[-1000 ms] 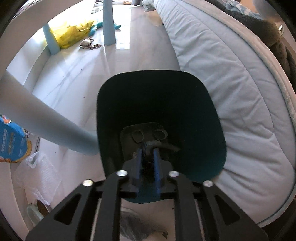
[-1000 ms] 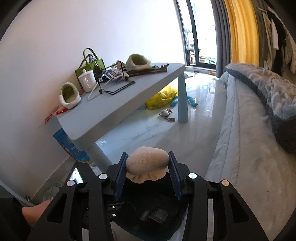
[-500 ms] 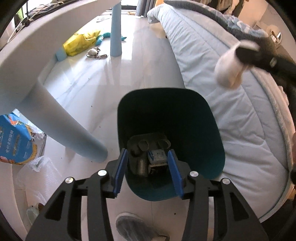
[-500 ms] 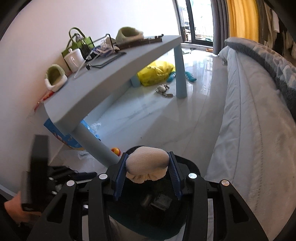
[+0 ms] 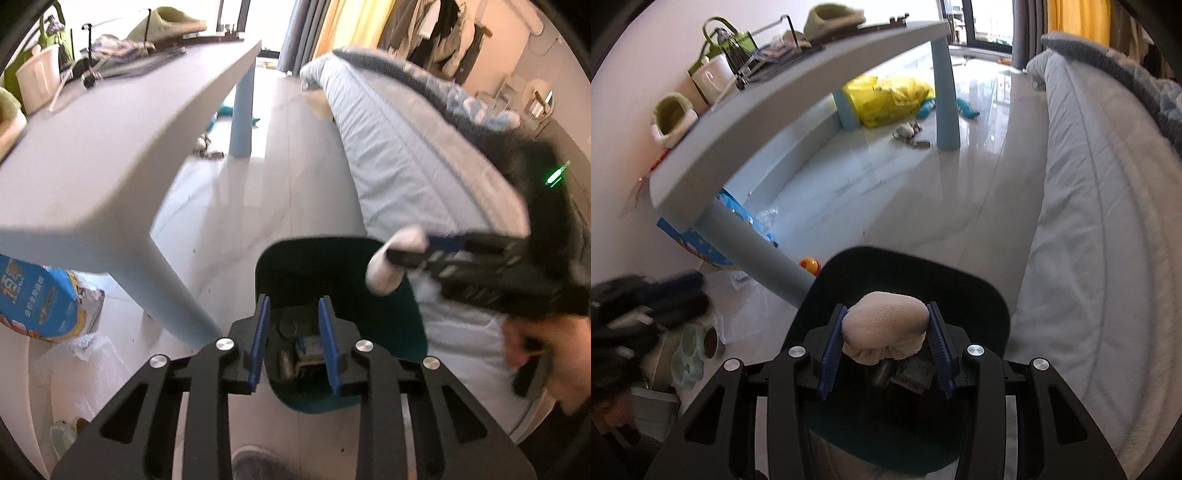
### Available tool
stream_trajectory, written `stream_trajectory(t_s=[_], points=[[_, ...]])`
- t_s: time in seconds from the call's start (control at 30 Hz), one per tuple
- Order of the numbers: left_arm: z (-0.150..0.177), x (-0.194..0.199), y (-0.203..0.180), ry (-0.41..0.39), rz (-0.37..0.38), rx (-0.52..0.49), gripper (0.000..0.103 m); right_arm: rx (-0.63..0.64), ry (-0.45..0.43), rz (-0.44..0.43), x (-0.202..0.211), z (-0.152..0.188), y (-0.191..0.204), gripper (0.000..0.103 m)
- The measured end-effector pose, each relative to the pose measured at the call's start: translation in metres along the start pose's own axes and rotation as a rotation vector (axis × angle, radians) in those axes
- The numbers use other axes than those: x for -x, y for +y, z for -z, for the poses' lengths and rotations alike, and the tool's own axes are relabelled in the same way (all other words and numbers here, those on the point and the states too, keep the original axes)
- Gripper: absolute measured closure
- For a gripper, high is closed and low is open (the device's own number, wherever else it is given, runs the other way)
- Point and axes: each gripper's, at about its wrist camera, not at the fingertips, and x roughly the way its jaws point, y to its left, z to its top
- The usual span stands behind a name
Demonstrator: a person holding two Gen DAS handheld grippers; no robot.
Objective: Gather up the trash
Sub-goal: 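Open the right gripper over the teal bin to drop the white sock, then move both grippers from the bin back over the bed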
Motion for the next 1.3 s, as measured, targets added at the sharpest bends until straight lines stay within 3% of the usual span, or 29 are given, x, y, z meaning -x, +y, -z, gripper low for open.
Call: stream_trajectory(t_s=[0.17,0.8,0.83,1.07,1.3], points=[[-0.009,0.022,-0.005,-0.08,0.011,-0.005,0.078,0.0,0.062,0.005,-0.018,0.007,0.003,0.059],[-0.032,0.076,-0.027,-0.24,0.047,-0.028,0.08,-0.015,0.242,0.036,-0.049,0.038,0.008,0.051],[-0.032,0.078,-0.029,-0.247,0.05,-0.032,0.08,-0.016,0.239,0.032,-0.046,0.038,0.01,0.046],[-0.039,0.093,-0.044,-0.297,0.06,-0.047,0.079,0.012,0.143,-0.003,-0.002,0.027,0.022,0.041],[-0.043,0.105,-0.059,-0.341,0.059,-0.055,0.067,0.054,0.062,-0.002,0.04,0.018,0.024,0.038]])
